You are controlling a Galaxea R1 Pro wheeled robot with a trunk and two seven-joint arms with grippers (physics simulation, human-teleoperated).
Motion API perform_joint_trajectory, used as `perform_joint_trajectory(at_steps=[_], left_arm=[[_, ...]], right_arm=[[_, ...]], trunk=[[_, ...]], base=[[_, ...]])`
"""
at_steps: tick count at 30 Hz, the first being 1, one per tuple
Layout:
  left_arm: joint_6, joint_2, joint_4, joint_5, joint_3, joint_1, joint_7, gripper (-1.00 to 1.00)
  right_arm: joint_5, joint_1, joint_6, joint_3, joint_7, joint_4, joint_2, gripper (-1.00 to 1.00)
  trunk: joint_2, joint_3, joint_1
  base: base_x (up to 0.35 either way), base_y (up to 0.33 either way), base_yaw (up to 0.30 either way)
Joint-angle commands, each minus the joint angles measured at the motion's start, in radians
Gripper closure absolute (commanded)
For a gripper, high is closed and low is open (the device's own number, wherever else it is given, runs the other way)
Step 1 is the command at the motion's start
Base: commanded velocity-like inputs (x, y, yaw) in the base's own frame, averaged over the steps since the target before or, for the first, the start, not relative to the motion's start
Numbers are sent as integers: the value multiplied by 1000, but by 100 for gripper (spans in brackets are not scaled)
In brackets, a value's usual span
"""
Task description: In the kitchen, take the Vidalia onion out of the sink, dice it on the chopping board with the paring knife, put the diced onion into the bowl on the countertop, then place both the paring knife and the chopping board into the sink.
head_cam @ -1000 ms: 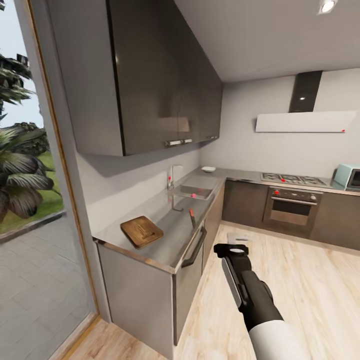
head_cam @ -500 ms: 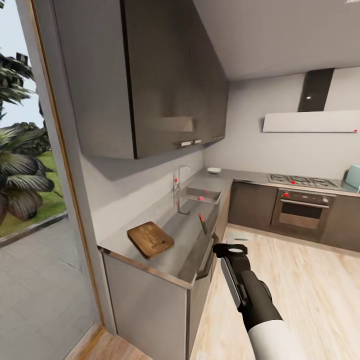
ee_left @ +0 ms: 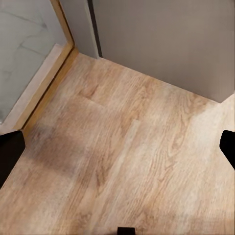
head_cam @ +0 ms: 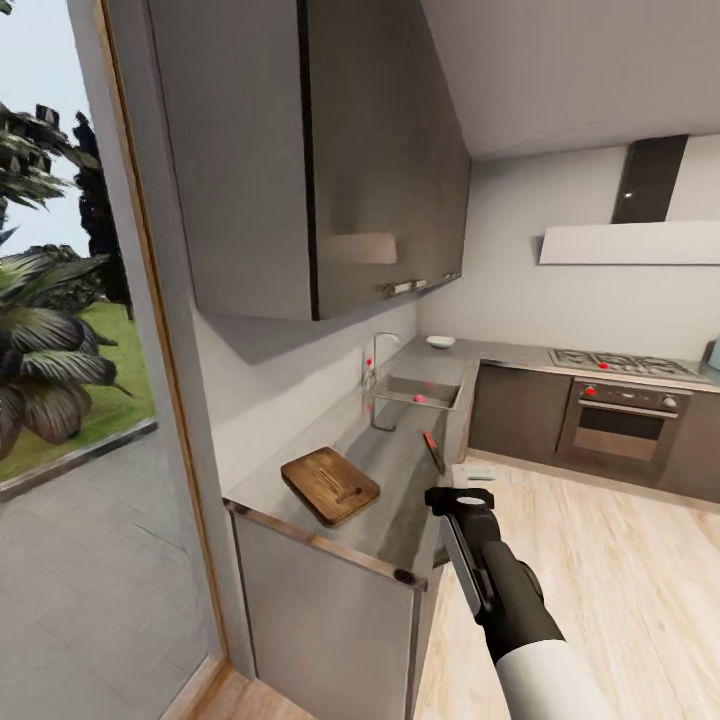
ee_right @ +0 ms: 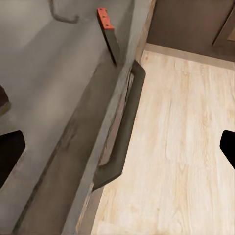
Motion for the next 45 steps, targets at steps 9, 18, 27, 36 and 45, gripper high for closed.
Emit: perform_joint_trajectory(at_steps=[9,18,27,36,45], left_arm=[[-1,0,4,-1,0,0,0,-100],[-3,0,4,-1,0,0,0,-100],[-2,0,5,-1,0,0,0,-100],[-2,0,5,-1,0,0,0,-100],[-1,0,6,-1,0,0,0,-100]], right_arm=[[2,0,7,3,-1,1,0,-100],[0,0,5,6,3,1,0,-100],[-1,0,6,91,3,0,0,-100],[-6,0,8,103,5,1,0,-100],[-73,0,7,104,8,2,0,-100]], trunk=[[0,0,1],[0,0,1],[0,0,1],[0,0,1],[0,0,1]], base=[[184,209,0],[54,41,0],[2,1,0],[38,0,0],[106,0,0]])
